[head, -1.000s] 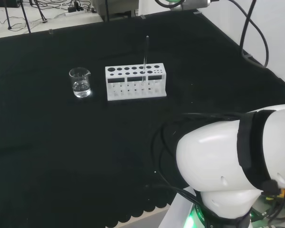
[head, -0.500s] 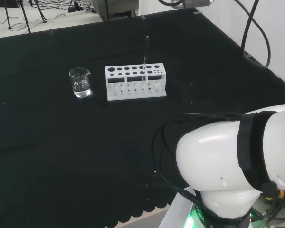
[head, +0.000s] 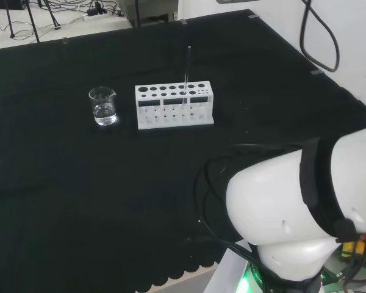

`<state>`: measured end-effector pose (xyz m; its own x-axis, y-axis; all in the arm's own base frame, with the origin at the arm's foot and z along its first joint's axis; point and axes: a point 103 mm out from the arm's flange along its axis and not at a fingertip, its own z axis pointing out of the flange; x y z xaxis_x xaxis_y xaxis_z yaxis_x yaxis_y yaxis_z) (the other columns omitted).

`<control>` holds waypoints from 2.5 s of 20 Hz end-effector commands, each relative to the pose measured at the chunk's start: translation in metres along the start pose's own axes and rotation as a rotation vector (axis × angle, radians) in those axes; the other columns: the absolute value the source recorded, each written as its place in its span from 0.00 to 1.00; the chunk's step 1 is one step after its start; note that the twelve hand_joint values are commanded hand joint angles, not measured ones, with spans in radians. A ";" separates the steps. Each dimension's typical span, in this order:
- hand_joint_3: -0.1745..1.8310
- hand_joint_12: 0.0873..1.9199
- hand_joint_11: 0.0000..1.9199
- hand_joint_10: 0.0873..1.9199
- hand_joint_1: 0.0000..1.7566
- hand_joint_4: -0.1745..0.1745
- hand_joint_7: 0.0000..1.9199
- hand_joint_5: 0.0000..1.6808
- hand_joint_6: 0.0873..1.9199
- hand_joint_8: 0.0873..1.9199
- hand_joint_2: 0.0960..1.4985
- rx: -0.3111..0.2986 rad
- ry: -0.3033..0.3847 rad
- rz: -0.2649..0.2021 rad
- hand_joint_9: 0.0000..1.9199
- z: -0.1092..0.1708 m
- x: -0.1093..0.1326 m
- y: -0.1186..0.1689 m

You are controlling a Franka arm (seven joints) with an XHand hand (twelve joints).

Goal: Take the glass rod from the white test tube rack.

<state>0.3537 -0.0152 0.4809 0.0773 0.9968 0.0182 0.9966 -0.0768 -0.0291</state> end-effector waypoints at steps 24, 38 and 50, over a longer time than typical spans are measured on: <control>0.06 0.62 0.00 0.42 0.33 0.09 0.00 0.01 0.00 0.24 0.75 0.067 -0.002 -0.009 0.00 0.063 -0.034 0.150; 0.05 0.64 0.00 0.45 0.32 0.08 0.00 0.02 0.00 0.31 0.77 0.122 -0.011 -0.016 0.02 0.103 -0.040 0.154; 0.04 0.67 0.00 0.47 0.31 0.08 0.00 0.02 0.00 0.37 0.78 0.178 0.022 -0.018 0.07 0.146 -0.043 0.163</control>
<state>0.5052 -0.0721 0.3500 0.0790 0.9968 0.0123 0.9800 -0.0754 -0.1841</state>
